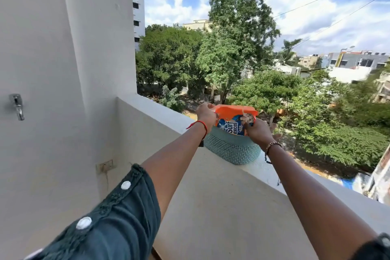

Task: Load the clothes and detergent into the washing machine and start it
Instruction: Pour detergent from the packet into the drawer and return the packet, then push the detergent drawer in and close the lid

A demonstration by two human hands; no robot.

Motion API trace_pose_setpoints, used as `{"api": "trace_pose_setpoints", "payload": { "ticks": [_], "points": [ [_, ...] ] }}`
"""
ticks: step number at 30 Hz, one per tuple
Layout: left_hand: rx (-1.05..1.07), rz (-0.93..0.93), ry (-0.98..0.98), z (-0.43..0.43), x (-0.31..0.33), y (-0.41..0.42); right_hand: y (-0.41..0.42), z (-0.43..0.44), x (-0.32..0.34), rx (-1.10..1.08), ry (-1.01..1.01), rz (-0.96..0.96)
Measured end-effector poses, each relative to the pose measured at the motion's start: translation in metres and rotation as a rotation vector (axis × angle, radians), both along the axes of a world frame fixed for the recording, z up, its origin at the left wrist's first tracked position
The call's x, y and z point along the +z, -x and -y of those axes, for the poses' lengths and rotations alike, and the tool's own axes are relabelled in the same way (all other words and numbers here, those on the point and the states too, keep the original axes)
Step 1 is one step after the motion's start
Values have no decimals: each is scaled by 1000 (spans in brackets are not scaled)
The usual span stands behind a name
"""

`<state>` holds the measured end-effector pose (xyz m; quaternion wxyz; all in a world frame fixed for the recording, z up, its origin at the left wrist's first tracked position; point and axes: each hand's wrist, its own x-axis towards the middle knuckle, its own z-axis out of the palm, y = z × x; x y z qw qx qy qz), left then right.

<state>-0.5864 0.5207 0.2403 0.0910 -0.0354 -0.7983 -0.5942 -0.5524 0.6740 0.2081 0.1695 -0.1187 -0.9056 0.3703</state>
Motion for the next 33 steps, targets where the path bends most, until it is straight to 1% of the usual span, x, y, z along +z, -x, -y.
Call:
{"api": "trace_pose_setpoints", "payload": {
  "ticks": [4,6,8,11,14,17,20,23,24,26,28,29,31,33],
  "points": [
    [-22,9,36,11,-7,-10,-12,15,-3,-94,84,-72],
    [-28,-5,18,21,-9,-20,-25,28,2,-157,201,-139],
    [-25,-23,-28,37,-15,-35,-36,41,7,-254,312,-270],
    [20,-49,-100,74,-34,-62,-58,74,15,-341,370,-491],
    [80,-12,-213,130,-62,-102,-90,128,12,-284,405,-662],
    [193,-22,-324,198,-93,-164,-129,192,-13,-117,386,-726],
    [330,-63,-374,271,-131,-242,-179,265,-51,73,418,-681],
    [495,-168,-400,342,-172,-327,-232,336,-95,238,479,-576],
    [572,-209,-377,367,-186,-355,-250,359,-110,287,493,-532],
    [719,-263,-265,413,-214,-409,-288,404,-136,396,512,-451],
    [866,-229,-158,457,-237,-459,-326,447,-157,503,543,-337],
    [949,-193,-138,476,-247,-482,-344,466,-166,548,570,-265],
    [1116,-84,-146,509,-269,-520,-376,501,-185,613,632,-153],
    [1232,57,-220,534,-282,-547,-402,531,-201,657,672,-86]
  ]
}}
